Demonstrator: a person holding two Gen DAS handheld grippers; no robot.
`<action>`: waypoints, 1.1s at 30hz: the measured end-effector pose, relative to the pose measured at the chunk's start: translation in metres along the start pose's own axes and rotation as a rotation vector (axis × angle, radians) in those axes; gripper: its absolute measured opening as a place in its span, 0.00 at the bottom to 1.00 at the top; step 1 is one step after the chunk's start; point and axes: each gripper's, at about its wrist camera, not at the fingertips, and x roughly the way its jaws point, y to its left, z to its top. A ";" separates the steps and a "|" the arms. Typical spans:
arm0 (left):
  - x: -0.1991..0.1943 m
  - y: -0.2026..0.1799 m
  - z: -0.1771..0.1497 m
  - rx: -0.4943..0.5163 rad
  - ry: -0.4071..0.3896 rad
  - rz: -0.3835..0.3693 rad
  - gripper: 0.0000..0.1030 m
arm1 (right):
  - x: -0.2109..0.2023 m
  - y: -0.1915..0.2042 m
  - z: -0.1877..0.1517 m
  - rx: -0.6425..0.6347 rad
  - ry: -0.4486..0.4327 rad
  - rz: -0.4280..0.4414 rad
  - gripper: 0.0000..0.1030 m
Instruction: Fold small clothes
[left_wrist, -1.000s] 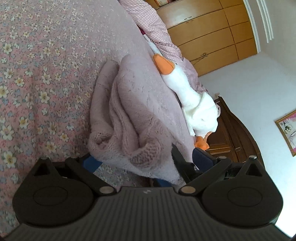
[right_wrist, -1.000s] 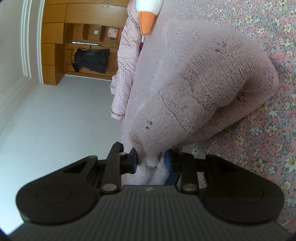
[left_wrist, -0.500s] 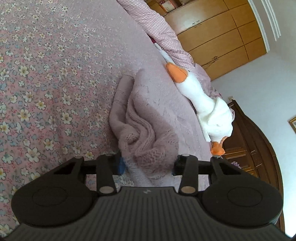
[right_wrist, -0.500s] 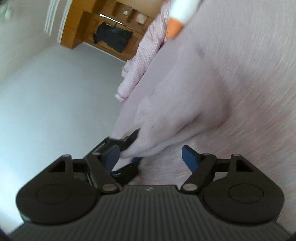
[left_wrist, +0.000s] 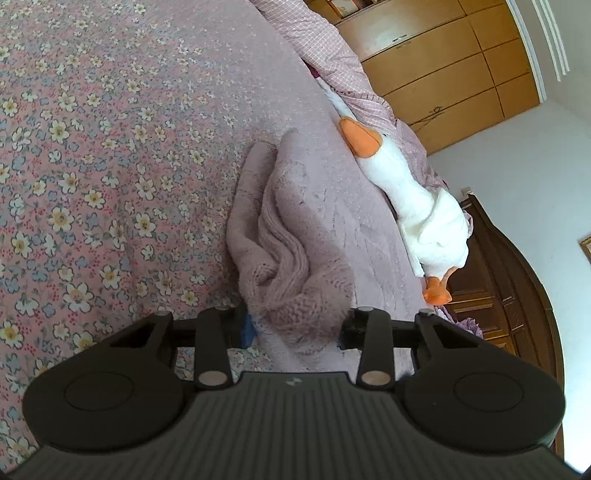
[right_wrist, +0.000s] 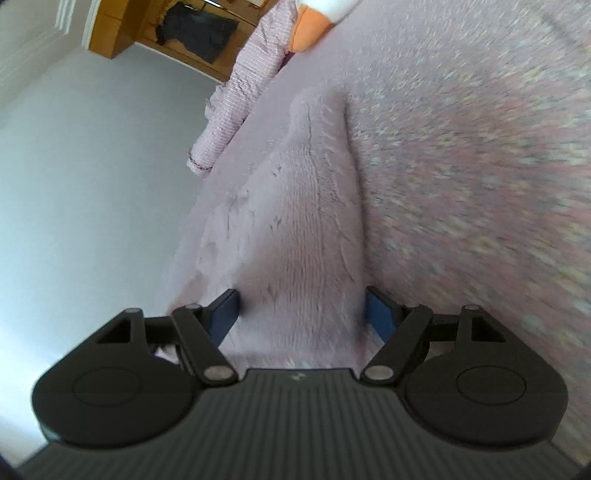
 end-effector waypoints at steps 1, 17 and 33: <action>0.000 0.001 0.000 -0.002 0.001 0.000 0.42 | 0.005 0.001 0.003 0.008 0.000 0.004 0.75; -0.003 0.012 0.001 -0.048 0.015 -0.009 0.42 | 0.000 -0.005 -0.002 0.108 0.007 0.090 0.49; -0.070 -0.040 -0.005 -0.053 -0.002 -0.108 0.37 | -0.069 0.059 0.004 0.050 -0.064 0.168 0.43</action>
